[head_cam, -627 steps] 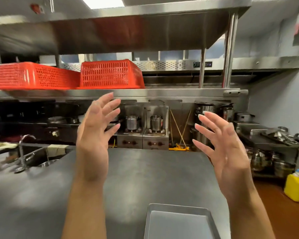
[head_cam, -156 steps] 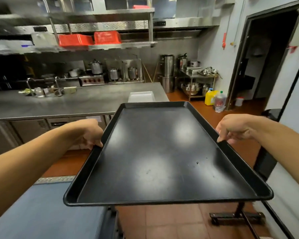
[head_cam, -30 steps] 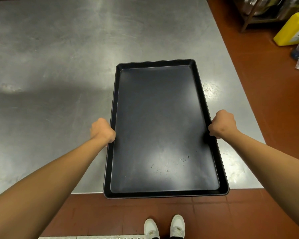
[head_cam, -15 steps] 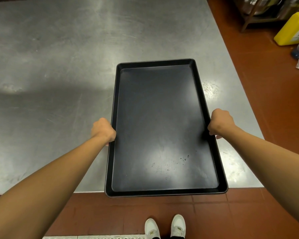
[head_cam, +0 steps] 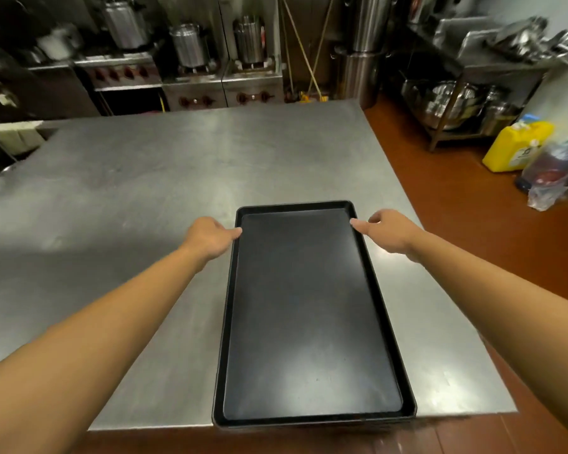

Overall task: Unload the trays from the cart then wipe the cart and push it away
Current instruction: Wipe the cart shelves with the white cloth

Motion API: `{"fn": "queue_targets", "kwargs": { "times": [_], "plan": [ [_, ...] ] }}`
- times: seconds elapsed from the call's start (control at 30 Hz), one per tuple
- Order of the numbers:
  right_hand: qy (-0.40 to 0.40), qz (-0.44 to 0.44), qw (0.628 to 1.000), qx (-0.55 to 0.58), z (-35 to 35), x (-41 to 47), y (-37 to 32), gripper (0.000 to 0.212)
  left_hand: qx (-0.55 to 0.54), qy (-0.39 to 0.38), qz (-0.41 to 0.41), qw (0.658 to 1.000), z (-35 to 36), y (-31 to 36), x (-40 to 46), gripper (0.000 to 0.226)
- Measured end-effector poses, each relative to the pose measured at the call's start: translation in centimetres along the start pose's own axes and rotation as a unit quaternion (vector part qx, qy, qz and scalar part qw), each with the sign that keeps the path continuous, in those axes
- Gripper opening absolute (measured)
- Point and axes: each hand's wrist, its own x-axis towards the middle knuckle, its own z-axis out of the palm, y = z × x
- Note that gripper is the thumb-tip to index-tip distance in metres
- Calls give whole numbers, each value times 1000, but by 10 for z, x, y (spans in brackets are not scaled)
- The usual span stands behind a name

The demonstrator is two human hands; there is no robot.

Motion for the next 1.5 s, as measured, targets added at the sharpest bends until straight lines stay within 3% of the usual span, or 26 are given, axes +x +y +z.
{"fn": "queue_targets", "kwargs": {
  "times": [0.07, 0.13, 0.23, 0.3, 0.4, 0.53, 0.63, 1.1, 1.27, 1.37, 1.5],
  "plan": [
    [11, -52, 997, 54, -33, -25, -46, 80, -80, 20, 68, 994, -41, 52, -22, 33],
    [56, -126, 982, 131, -70, -57, -96, 71, -168, 37, 160, 972, -88, 110, -57, 34],
    [112, -259, 917, 282, -123, -119, -165, 46, -282, 72, 297, 909, -156, 187, -129, 39],
    [127, -364, 862, 328, -152, -171, -190, 61, -354, 82, 384, 849, -194, 222, -185, 47],
    [162, -476, 802, 322, -169, -235, -210, 95, -404, 113, 466, 779, -219, 226, -255, 59],
    [175, -544, 738, 359, -161, -280, -195, 96, -474, 124, 488, 722, -203, 191, -308, 69],
    [157, -567, 706, 394, -137, -296, -177, 90, -471, 111, 498, 720, -183, 173, -325, 70],
    [135, -546, 714, 416, -115, -326, -181, 71, -458, 88, 511, 722, -177, 170, -344, 69],
    [109, -555, 716, 410, -101, -332, -190, 72, -443, 109, 510, 729, -180, 154, -346, 66],
    [80, -566, 718, 398, -84, -333, -201, 85, -438, 127, 502, 735, -186, 137, -349, 66],
    [2, -584, 713, 388, -54, -337, -224, 95, -426, 185, 473, 749, -203, 106, -364, 71]
  ]
}}
